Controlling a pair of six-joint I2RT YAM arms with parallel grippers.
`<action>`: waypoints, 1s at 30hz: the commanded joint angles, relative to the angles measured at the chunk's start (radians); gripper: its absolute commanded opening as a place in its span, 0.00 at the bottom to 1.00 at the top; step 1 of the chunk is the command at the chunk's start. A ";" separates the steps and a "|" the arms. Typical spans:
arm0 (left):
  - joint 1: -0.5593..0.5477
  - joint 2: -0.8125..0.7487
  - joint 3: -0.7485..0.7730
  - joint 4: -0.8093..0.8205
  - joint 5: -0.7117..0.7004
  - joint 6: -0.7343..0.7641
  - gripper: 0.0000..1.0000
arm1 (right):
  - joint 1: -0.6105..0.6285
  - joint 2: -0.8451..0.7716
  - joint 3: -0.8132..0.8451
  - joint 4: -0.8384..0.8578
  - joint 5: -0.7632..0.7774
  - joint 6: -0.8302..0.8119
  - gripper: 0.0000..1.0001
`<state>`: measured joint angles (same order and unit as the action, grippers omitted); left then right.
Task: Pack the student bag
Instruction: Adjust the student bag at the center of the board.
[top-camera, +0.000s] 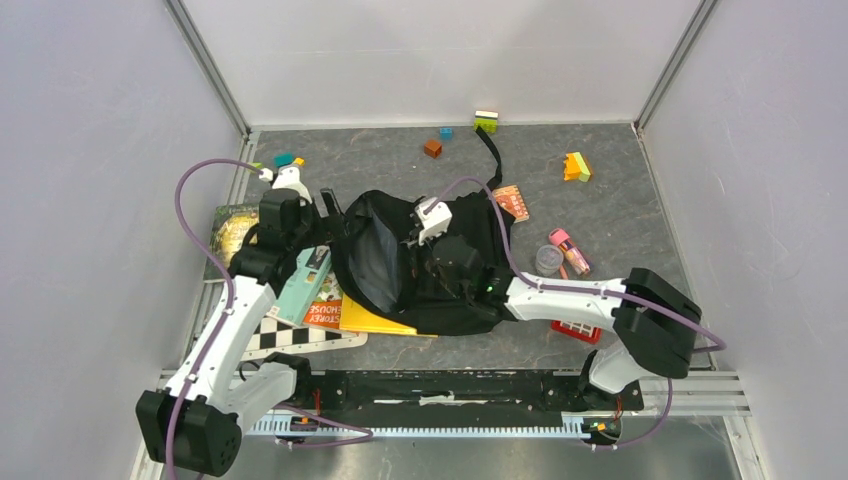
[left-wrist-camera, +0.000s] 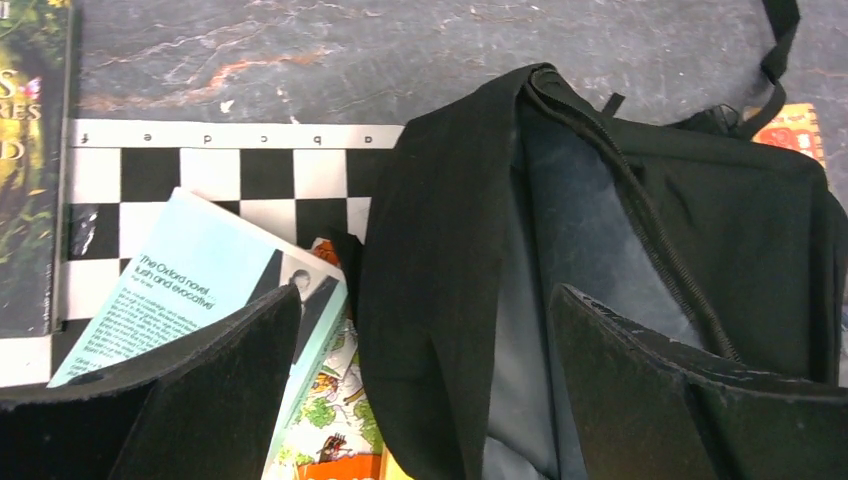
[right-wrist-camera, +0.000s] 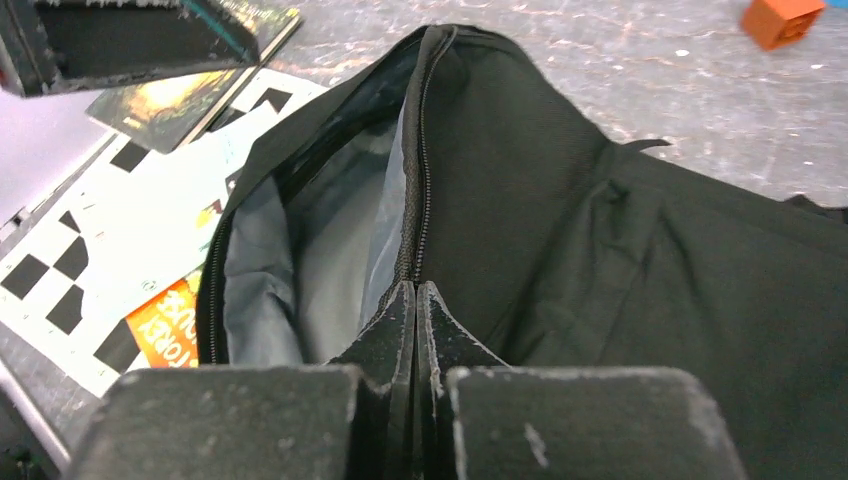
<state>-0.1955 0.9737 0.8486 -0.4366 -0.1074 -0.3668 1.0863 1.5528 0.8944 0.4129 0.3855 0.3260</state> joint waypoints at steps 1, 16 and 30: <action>0.004 0.004 -0.011 0.068 0.102 0.045 1.00 | -0.005 -0.060 -0.060 0.088 0.133 -0.009 0.00; -0.084 0.292 0.084 -0.082 0.078 0.082 0.85 | -0.008 -0.289 -0.342 0.145 0.244 -0.008 0.00; -0.096 0.295 0.087 -0.083 -0.004 0.066 0.20 | -0.121 -0.554 -0.660 -0.136 0.221 0.203 0.00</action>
<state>-0.2924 1.2858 0.9005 -0.5304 -0.0868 -0.3164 0.9813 1.0515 0.3031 0.3542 0.6041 0.4290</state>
